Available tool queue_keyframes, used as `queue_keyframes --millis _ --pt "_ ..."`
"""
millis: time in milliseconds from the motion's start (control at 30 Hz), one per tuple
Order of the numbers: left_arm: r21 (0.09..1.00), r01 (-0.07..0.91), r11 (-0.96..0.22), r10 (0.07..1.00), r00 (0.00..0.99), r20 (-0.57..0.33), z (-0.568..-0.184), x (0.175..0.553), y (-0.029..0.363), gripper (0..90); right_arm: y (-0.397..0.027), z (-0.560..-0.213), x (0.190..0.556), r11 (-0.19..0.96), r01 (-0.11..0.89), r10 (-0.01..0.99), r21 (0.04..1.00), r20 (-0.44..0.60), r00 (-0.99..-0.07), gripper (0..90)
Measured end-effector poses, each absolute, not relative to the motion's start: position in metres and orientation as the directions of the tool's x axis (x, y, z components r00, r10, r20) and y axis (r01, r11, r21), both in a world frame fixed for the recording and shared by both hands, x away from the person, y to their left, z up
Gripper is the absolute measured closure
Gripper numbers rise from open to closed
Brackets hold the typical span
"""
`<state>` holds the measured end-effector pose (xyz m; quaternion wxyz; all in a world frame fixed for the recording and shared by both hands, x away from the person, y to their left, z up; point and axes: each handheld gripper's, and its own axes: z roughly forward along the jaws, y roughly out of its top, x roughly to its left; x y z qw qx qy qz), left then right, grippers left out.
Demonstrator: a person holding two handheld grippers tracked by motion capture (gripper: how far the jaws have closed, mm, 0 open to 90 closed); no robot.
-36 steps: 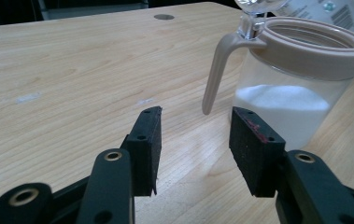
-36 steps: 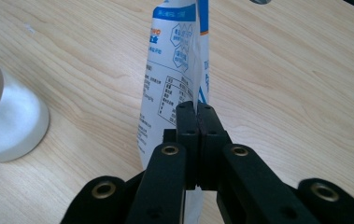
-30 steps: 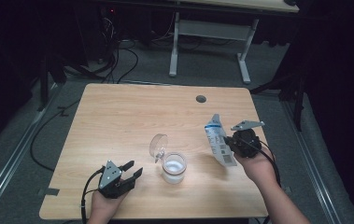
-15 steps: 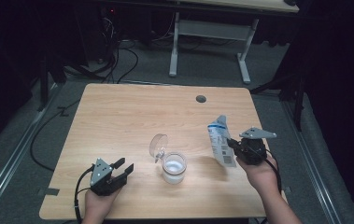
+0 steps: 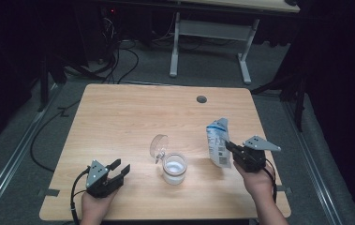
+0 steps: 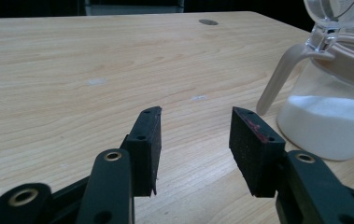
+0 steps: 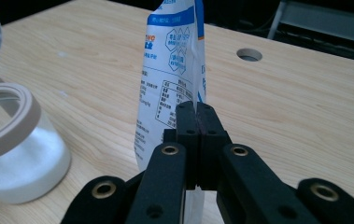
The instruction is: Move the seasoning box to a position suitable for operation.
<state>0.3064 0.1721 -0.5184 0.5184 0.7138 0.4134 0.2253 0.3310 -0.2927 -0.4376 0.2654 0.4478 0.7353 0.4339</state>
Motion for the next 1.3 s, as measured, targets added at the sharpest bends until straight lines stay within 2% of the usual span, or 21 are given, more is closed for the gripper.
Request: queue_keyframes --millis 500,633,1300 --pt "0.929 0.334 -0.162 0.861 0.507 -0.032 -0.516 0.296 0.171 53.9 -0.306 -0.453 0.333 0.107 0.295 0.892 0.949 0.039 -0.45 89.9" --pt "0.926 0.334 -0.175 0.861 0.509 -0.021 -0.517 0.295 0.168 53.9 -0.31 -0.454 0.332 0.111 0.272 0.89 0.956 0.026 -0.454 90.0" --pt "0.929 0.327 -0.174 0.853 0.521 -0.023 -0.517 0.294 0.169 53.9 -0.339 -0.48 0.346 0.054 0.304 0.925 0.951 0.067 -0.375 89.9"
